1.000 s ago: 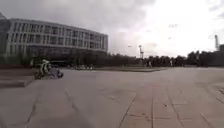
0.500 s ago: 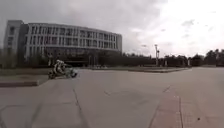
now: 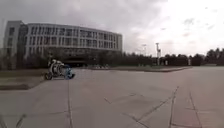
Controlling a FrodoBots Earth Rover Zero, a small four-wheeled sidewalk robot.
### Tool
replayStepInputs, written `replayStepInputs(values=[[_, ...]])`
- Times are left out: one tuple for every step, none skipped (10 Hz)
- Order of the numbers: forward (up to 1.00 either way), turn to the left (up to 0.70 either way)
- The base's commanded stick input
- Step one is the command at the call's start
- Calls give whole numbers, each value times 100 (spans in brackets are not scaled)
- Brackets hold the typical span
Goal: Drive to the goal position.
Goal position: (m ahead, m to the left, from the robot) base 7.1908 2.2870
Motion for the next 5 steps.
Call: replayStepInputs(values=[[70, 2], [70, 7], [70, 28], [70, 30], [70, 30]])
